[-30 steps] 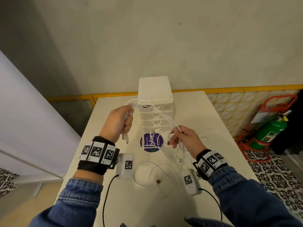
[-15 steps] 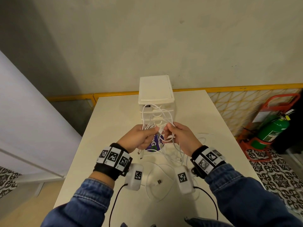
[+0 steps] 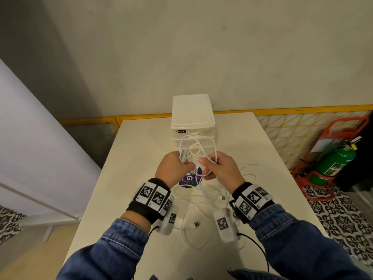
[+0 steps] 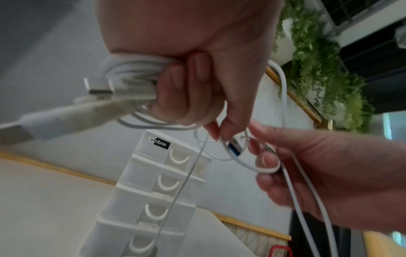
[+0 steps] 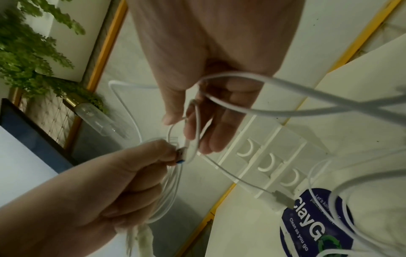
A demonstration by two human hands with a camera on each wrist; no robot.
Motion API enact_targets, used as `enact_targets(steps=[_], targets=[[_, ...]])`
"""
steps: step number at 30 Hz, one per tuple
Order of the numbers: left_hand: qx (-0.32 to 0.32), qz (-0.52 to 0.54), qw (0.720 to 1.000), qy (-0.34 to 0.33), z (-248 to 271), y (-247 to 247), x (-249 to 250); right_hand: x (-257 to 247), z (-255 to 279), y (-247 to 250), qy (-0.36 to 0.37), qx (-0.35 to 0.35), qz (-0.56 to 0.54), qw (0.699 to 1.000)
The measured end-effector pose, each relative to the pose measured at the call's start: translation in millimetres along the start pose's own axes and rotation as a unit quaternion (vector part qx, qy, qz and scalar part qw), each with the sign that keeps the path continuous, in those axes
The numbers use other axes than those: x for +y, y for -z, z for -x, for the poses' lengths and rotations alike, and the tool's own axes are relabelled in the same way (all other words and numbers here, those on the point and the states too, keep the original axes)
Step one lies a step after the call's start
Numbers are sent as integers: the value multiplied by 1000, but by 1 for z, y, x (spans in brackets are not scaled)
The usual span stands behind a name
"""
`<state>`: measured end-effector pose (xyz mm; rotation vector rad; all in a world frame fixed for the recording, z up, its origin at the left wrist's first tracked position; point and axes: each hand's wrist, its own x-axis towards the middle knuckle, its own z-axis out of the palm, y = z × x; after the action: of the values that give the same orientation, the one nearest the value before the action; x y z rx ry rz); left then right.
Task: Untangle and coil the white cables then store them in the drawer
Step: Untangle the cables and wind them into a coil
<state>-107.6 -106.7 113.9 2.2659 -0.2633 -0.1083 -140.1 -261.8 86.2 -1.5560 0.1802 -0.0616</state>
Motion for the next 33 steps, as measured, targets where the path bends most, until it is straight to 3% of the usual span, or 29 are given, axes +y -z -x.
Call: enact_targets(steps=[9, 13, 15, 17, 20, 24, 26, 28, 30, 33], targets=[[-43, 36, 998, -1, 2, 3, -10, 1, -4, 15, -38, 121, -59, 990], [-109, 63, 990, 60, 3, 17, -14, 12, -10, 31, -105, 161, 40, 980], [-122, 80, 985, 97, 4, 24, -14, 19, -11, 43, -142, 112, 164, 970], [-124, 81, 982, 117, 4, 29, -13, 18, -8, 48, -141, 20, 258, 956], [-133, 64, 981, 126, 3, 29, -13, 0, -1, 37, -55, -90, 266, 958], [-185, 52, 976, 102, 6, 27, -6, -14, 4, 10, 78, -157, 233, 956], [-226, 78, 968, 77, 10, 28, 3, -11, 4, -5, 115, -173, 249, 946], [-255, 125, 957, 57, 12, 33, 11, -5, 2, -12, 128, -159, 212, 956], [-282, 180, 942, 39, 14, 41, 15, -1, 2, -15, 126, -140, 171, 967], [-319, 267, 909, 5, 14, 56, 15, 6, 1, -9, 103, -123, 204, 966]])
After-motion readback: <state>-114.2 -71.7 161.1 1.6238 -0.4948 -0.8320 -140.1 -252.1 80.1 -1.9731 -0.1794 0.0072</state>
